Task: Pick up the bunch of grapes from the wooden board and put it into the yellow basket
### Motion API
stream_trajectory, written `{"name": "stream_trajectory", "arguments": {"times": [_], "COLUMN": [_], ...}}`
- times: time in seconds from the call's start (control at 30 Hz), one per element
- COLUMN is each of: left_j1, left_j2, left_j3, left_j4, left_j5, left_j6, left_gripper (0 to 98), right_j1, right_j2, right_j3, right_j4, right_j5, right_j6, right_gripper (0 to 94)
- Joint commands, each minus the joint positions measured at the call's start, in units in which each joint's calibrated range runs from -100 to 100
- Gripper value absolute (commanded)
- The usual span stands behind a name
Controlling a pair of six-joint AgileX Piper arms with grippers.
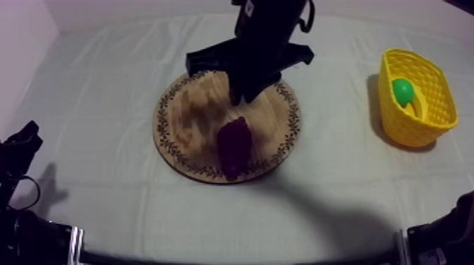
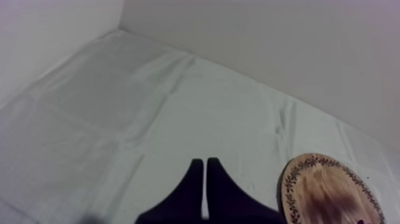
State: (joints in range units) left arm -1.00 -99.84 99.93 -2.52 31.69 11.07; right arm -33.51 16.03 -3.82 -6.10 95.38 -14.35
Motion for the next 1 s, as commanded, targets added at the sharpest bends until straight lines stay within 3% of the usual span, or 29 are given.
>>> {"name": "stream_trajectory", "arguments": {"times": [0.0,0.17,0.33,0.97], "left_j1": [0.02,0.02,0.02,0.02], "left_j2": [0.02,0.02,0.02,0.02], "left_j3": [-0.04,-0.04,-0.04,-0.04], "left_j4": [0.01,0.01,0.01,0.01], "left_j5": [0.0,0.0,0.0,0.0], "left_j6": [-0.01,-0.01,-0.01,-0.01], "left_gripper": [0.0,0.0,0.0,0.0], "right_j1": [0.05,0.31,0.76,2.0], "right_j2": [0.69,1.65,2.56,15.17], "right_j3": [-0.65,-1.26,-2.09,-2.12], "right_j4": [-0.37,-0.84,-0.88,-1.21], "right_j5": [0.76,1.18,1.14,-4.02], "right_j6": [0.15,-0.21,-0.95,-2.9], "right_gripper": [35.6,56.1,65.5,70.3]}}
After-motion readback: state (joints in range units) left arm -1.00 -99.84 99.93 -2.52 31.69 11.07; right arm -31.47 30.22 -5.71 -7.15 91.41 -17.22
